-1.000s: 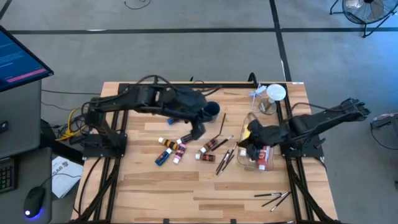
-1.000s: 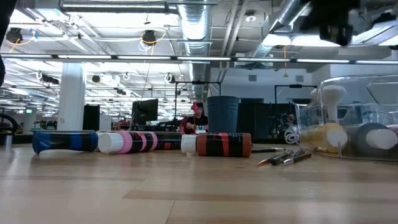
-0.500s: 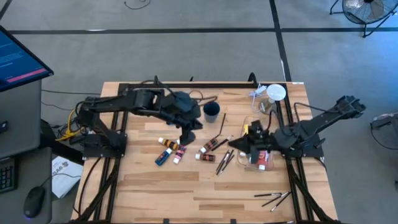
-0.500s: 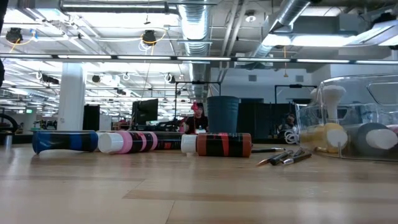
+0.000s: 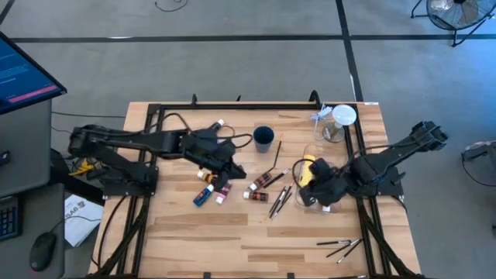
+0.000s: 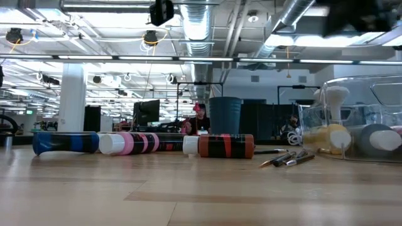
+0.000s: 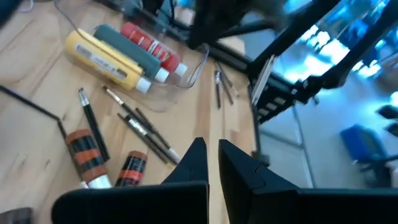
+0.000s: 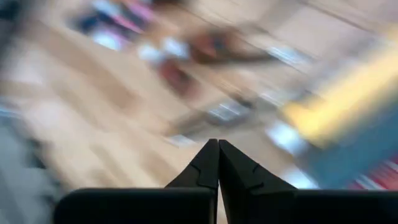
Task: Pick & Place Paint Supplies
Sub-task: Adjust the black paint bottle in the transparent bin
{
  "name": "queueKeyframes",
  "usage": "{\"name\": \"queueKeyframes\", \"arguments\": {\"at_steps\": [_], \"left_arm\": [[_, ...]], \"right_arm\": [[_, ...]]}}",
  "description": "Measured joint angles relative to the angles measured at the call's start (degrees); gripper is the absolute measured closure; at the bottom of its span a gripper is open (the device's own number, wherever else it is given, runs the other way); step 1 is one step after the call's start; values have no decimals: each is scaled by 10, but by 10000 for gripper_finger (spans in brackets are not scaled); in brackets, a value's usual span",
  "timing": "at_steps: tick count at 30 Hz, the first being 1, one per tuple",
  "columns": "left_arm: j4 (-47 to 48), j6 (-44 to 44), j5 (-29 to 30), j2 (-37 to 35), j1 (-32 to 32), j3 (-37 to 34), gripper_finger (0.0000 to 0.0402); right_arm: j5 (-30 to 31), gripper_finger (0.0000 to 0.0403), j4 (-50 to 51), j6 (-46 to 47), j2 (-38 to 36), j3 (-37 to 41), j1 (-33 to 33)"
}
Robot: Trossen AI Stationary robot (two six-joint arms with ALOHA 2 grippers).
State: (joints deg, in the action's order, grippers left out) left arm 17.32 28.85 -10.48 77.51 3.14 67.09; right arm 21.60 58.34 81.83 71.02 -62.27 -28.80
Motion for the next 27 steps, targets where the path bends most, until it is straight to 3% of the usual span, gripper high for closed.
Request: {"name": "queueKeyframes", "arguments": {"at_steps": [3,9,13,17,20,27], "left_arm": [[-38,19,1,-35,0,-43,401],[-70,42,20,-93,0,-94,401],[-74,49,39,-123,0,-109,401],[-78,49,45,-142,0,-110,401],[-78,49,45,-145,0,-110,401],[-79,49,45,-140,0,-110,401]], "right_arm": [[-64,403,79,-17,8,-3,14],[-163,403,68,-171,17,34,34],[-194,403,68,-191,20,73,53],[-268,403,-4,-195,20,122,79],[-271,403,-54,-203,20,140,87],[-263,403,-42,-224,61,144,108]]}}
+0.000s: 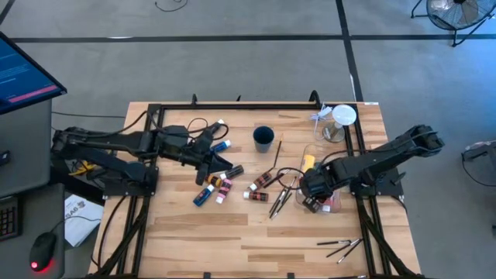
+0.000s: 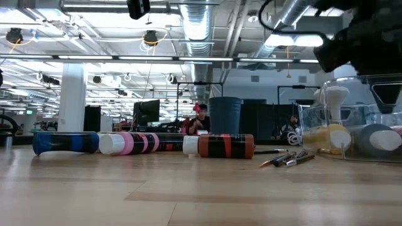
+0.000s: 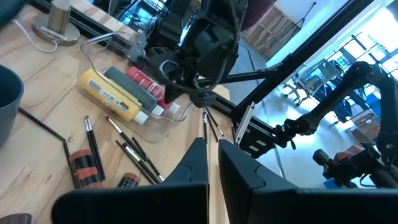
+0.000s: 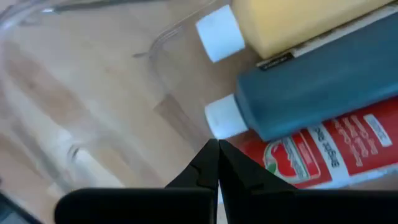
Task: Pick & Place Paint Supplies
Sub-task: Adjust the black paint bottle in the transparent bin, then adjust the red paint bottle in the transparent bin
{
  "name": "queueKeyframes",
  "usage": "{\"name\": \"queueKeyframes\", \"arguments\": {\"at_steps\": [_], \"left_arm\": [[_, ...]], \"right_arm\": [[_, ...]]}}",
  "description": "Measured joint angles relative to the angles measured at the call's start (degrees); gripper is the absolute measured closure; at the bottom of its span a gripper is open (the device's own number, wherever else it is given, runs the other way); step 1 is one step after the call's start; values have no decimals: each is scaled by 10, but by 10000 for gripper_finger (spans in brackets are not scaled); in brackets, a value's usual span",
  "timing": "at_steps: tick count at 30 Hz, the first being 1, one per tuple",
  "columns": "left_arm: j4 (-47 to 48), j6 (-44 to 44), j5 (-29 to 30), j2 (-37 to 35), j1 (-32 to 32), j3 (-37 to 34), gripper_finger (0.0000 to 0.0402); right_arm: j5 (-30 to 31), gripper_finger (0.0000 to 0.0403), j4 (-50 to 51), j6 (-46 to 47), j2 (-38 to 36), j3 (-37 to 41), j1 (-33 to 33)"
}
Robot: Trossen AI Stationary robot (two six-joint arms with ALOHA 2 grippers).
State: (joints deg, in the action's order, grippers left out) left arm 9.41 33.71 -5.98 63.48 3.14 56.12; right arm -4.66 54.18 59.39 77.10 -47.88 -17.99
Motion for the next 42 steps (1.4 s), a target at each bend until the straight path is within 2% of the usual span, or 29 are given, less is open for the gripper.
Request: {"name": "queueKeyframes", "arguments": {"at_steps": [11,18,22,26,33,42], "left_arm": [[-2,0,0,0,0,0,401],[-2,0,0,0,0,0,401],[-2,0,0,0,0,0,401],[-2,0,0,0,0,0,401],[-3,-7,-1,0,0,0,401],[-3,-7,-1,0,0,0,401]], "right_arm": [[6,403,6,13,76,-2,11],[92,403,80,118,52,0,13],[107,403,86,131,17,-1,14],[74,403,88,117,-22,-17,17],[-71,403,83,41,-47,-21,32],[-87,403,79,-51,10,-21,4]]}}
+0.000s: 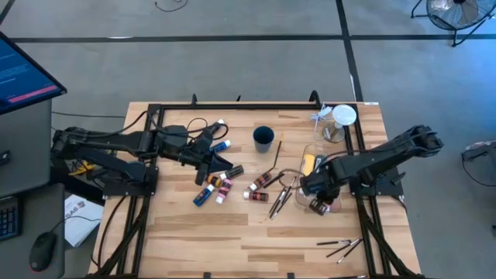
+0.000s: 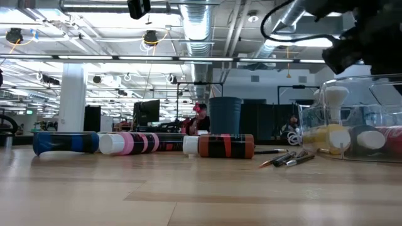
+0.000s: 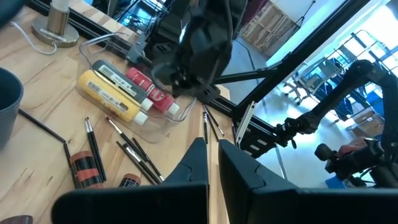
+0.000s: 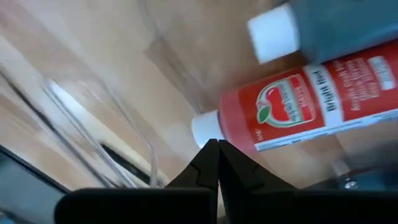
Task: Pick & Place Paint Supplies
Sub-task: Adjust the red paint bottle in the transparent bin
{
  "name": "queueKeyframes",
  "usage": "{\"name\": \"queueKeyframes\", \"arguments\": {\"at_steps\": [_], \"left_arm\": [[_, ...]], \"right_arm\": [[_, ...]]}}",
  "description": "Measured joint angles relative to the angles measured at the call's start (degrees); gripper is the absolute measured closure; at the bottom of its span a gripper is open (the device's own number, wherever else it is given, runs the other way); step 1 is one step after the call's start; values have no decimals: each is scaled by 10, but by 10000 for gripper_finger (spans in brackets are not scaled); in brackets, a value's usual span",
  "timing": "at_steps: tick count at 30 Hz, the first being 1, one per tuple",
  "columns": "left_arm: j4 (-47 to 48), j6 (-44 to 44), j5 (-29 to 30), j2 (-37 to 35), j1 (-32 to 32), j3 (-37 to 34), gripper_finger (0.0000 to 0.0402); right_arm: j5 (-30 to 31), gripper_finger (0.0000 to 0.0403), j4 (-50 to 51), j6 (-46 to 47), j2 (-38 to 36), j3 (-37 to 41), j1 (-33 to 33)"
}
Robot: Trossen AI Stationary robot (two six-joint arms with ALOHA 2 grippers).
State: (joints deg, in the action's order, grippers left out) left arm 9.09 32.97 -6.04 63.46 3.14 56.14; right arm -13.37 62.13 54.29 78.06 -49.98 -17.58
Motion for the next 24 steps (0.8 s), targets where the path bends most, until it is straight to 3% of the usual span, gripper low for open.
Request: {"name": "queueKeyframes", "arguments": {"at_steps": [14,24], "left_arm": [[0,3,0,0,11,0,401],[-1,3,0,0,11,0,401]], "right_arm": [[15,403,5,8,100,-1,-50],[126,403,78,151,71,0,-75]]}}
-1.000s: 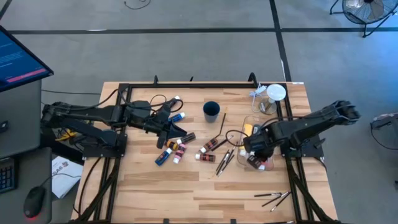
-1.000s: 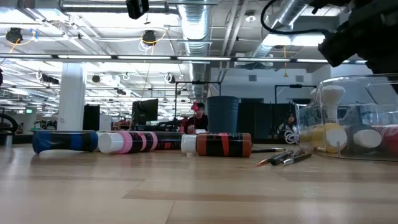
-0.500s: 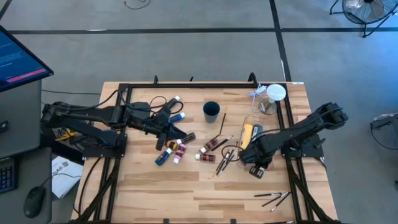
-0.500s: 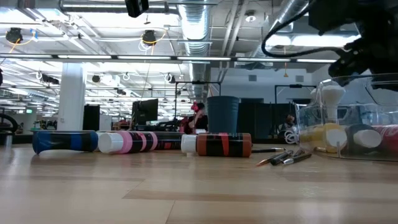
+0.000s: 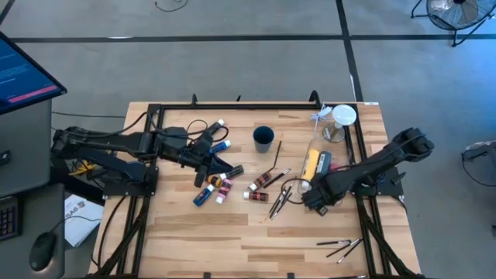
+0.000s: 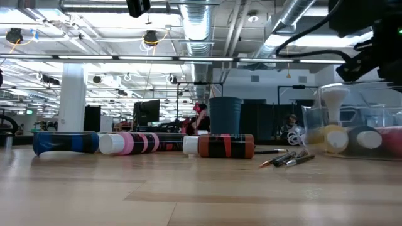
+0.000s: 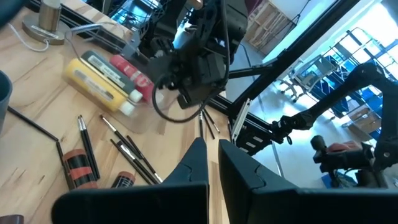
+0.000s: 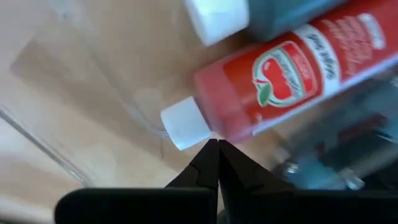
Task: Pick & Place Paint Supplies
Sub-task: Adjust the red paint bottle in the transparent bin
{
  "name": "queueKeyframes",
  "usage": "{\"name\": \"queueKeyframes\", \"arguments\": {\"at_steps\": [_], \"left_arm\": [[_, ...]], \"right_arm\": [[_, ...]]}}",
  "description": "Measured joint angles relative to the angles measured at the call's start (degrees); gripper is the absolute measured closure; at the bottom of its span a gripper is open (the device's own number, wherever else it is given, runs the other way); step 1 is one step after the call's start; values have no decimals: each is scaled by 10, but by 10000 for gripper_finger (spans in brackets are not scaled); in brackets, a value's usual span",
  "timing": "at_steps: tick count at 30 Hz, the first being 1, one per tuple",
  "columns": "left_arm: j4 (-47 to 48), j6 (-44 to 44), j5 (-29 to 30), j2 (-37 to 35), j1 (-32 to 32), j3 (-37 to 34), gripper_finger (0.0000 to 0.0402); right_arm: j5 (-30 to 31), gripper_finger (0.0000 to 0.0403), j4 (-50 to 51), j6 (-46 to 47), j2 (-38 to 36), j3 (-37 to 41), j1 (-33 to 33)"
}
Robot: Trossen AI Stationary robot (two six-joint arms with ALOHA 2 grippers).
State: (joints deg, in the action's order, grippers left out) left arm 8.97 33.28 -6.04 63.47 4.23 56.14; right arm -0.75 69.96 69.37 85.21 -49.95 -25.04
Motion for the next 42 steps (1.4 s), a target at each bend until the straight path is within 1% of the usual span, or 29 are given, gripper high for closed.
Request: {"name": "queueKeyframes", "arguments": {"at_steps": [2,5,10,16,20,25,28,34,42], "left_arm": [[0,0,0,0,0,0,401],[0,0,0,0,0,0,401],[0,0,0,0,0,0,401],[-1,0,2,0,0,0,401],[0,0,3,0,0,0,401],[-1,0,5,0,0,0,401],[0,2,5,0,0,0,401],[0,2,0,0,0,0,401],[0,2,0,0,7,0,401]], "right_arm": [[15,403,22,25,-9,0,-6],[19,403,54,44,-18,0,-13],[19,403,48,41,-35,0,-14],[11,403,4,-16,-46,0,-1],[10,403,3,-56,-32,3,16],[-13,403,-12,-84,-16,16,45],[-16,403,-17,-95,-15,16,56],[7,403,2,-95,-15,17,73],[42,403,42,-80,-15,17,76]]}}
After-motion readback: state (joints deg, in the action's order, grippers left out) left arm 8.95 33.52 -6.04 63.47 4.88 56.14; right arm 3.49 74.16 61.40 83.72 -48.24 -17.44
